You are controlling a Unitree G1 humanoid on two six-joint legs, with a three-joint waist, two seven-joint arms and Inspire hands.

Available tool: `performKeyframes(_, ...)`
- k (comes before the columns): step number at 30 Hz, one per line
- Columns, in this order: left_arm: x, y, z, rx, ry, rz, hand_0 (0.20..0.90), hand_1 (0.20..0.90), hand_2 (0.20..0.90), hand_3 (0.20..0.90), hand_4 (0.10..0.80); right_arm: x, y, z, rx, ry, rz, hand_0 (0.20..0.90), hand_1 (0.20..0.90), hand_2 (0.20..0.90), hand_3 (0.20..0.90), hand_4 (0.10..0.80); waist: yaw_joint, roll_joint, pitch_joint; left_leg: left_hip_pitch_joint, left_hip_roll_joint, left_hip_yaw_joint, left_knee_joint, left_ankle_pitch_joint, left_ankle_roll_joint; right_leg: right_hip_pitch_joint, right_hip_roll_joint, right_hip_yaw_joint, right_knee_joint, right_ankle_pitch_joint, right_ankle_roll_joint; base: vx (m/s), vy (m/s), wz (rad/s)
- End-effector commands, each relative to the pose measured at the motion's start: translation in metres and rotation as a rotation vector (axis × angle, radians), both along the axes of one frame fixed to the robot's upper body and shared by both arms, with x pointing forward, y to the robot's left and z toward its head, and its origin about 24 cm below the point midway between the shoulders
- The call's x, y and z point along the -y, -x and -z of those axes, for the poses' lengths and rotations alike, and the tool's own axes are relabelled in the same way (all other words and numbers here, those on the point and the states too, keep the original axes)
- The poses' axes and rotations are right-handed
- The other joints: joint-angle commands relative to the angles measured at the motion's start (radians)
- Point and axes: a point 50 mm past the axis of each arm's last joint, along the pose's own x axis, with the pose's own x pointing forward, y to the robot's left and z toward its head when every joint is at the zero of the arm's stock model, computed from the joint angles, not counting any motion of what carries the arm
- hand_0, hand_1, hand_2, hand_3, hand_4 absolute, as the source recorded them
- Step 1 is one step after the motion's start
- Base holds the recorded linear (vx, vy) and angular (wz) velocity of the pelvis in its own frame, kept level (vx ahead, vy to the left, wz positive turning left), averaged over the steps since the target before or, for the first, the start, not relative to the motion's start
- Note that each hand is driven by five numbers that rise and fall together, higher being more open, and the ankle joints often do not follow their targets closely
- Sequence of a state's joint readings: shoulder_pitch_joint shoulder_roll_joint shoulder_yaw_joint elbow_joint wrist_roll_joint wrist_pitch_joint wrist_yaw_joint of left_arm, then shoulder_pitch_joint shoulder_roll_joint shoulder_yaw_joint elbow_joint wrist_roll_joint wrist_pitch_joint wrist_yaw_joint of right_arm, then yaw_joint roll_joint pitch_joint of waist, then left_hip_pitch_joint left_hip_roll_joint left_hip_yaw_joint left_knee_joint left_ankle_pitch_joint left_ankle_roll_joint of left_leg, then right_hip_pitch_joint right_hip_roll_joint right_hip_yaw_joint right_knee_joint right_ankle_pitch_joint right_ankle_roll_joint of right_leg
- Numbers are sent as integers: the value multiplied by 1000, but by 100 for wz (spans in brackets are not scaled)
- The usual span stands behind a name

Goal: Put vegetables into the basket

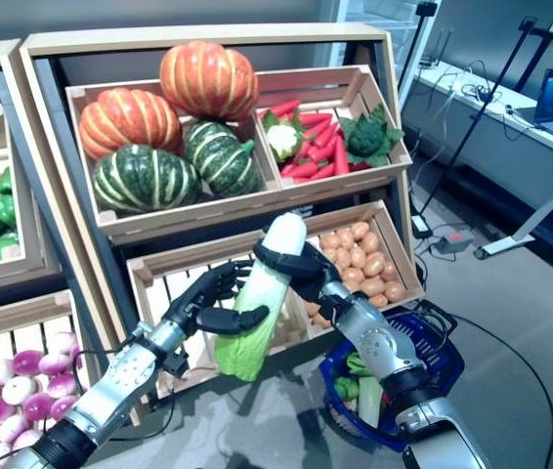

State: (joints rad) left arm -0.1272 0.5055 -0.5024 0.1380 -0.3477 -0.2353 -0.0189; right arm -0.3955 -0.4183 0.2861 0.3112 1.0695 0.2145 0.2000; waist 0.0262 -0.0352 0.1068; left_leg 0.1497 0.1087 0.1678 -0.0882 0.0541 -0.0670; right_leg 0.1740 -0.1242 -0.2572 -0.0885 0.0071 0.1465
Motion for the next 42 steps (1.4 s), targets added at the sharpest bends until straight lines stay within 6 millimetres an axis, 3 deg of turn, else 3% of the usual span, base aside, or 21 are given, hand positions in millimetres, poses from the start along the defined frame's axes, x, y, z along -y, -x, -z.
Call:
performKeyframes(1,30,-5,-46,268,112,159,300,300,300,300,400,18,-32,-72,329,-25,96,300,300,300,300,400,6,-14,-55,0,-13,20,1,-99,14,-19,2,-5,1,10,-34,0,0,0)
performKeyframes(2,28,-5,-45,263,111,140,300,300,300,300,400,22,-32,-69,321,-8,110,300,300,300,300,400,5,-14,-54,1,-12,21,1,-99,14,-20,2,-4,1,11,-33,0,0,0)
performKeyframes(3,26,-6,-44,257,107,123,389,389,389,389,460,27,-31,-67,312,-2,121,300,300,300,300,400,4,-14,-54,1,-12,23,1,-99,14,-21,3,-3,1,11,-33,0,0,0)
performKeyframes(4,23,-6,-41,247,101,100,531,531,531,531,554,33,-30,-64,299,2,140,300,300,300,300,400,2,-15,-53,2,-11,25,1,-100,15,-21,3,-1,1,11,-34,0,0,0)
performKeyframes(5,19,-6,-39,234,98,84,771,771,771,771,714,40,-28,-59,285,4,156,300,300,300,300,400,0,-15,-54,2,-10,26,1,-100,15,-22,4,-1,1,11,-34,0,0,0)
performKeyframes(6,17,-6,-37,230,92,70,900,900,900,900,800,45,-26,-56,274,6,167,300,300,300,300,400,-1,-16,-54,2,-8,28,1,-100,15,-22,4,-1,1,11,-34,0,0,0)
performKeyframes(19,-20,-4,-18,164,26,-101,900,900,900,900,800,123,4,-24,184,65,398,300,300,300,300,400,-21,-27,-36,0,3,48,1,-94,13,-32,11,14,1,19,-34,1,-2,-1)
performKeyframes(32,-22,-1,-14,151,16,-129,900,900,900,900,800,146,21,3,92,44,523,300,300,300,300,400,-29,-26,-28,2,4,59,1,-96,14,-35,13,26,1,22,-33,2,-3,-2)
performKeyframes(42,-25,-1,-13,145,8,-144,900,900,900,900,800,167,31,4,101,72,601,300,300,300,300,400,-36,-28,-22,3,7,67,1,-96,13,-39,15,34,1,25,-31,6,-8,-8)
